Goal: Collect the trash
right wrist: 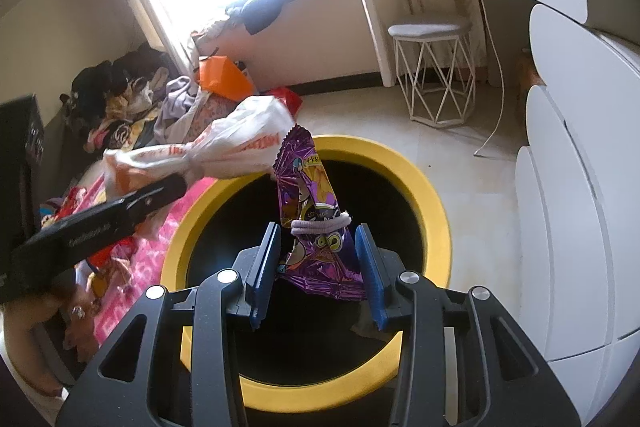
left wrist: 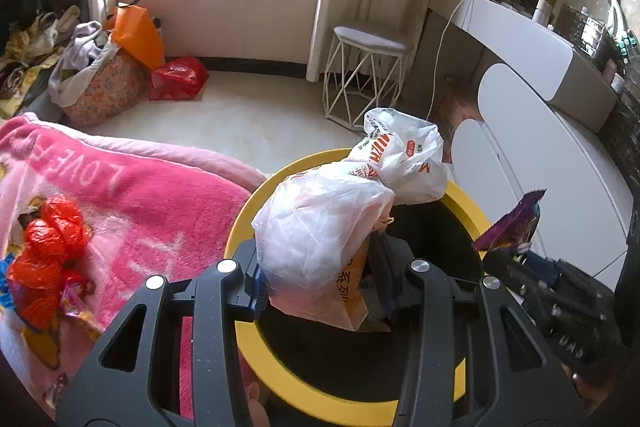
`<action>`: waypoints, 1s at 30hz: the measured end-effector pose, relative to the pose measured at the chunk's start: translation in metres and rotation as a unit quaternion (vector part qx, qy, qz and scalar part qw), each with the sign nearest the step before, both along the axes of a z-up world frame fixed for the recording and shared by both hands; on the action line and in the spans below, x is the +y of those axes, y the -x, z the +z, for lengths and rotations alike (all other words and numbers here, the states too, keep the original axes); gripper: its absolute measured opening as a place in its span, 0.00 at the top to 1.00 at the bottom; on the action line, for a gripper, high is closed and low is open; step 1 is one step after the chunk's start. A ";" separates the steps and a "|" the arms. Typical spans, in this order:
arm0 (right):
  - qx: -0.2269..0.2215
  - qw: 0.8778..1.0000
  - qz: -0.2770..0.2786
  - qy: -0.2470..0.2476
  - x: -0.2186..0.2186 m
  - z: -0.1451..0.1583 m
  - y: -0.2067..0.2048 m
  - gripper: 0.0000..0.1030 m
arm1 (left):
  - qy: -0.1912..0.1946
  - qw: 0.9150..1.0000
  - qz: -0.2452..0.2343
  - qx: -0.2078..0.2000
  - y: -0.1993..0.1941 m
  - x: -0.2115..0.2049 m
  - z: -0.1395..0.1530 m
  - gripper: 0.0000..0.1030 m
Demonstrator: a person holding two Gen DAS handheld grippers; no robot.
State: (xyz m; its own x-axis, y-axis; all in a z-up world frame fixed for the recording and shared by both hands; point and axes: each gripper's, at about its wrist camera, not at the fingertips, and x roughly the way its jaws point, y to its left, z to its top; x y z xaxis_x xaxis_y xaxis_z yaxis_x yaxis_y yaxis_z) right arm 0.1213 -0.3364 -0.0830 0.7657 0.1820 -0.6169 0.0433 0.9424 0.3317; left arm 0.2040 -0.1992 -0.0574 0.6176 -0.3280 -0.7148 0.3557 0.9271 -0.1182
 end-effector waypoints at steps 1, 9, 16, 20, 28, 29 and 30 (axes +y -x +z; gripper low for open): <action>0.002 1.000 0.002 0.001 0.002 -0.001 0.000 0.64 | 0.000 1.000 -0.001 0.002 -0.002 -0.001 -0.001 0.66; 0.021 1.000 0.004 0.016 0.007 -0.010 -0.006 0.50 | 0.007 1.000 -0.006 0.012 -0.010 -0.007 -0.005 0.58; 0.019 0.999 -0.022 0.015 -0.002 -0.008 0.000 0.36 | 0.046 0.999 0.023 0.002 -0.002 0.012 0.000 0.10; 0.003 0.999 -0.031 0.018 -0.004 0.001 0.006 0.35 | 0.055 0.998 0.038 -0.010 0.011 0.026 0.005 0.10; -0.034 0.999 -0.030 0.014 0.001 0.023 0.014 0.26 | 0.062 0.995 0.066 -0.037 0.036 0.057 0.021 0.10; -0.038 0.999 -0.027 0.014 0.003 0.025 0.015 0.25 | 0.063 0.995 0.070 -0.040 0.038 0.060 0.022 0.10; -0.040 0.999 -0.027 0.014 0.005 0.027 0.015 0.24 | 0.063 0.994 0.073 -0.043 0.041 0.064 0.024 0.10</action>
State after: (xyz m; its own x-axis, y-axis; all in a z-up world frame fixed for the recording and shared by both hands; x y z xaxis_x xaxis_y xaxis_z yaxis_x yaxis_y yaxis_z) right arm 0.1063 -0.3316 -0.0558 0.8212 0.1229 -0.5573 0.0676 0.9487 0.3088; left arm 0.1632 -0.1357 -0.0335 0.7225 -0.3133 -0.6163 0.2313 0.9496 -0.2116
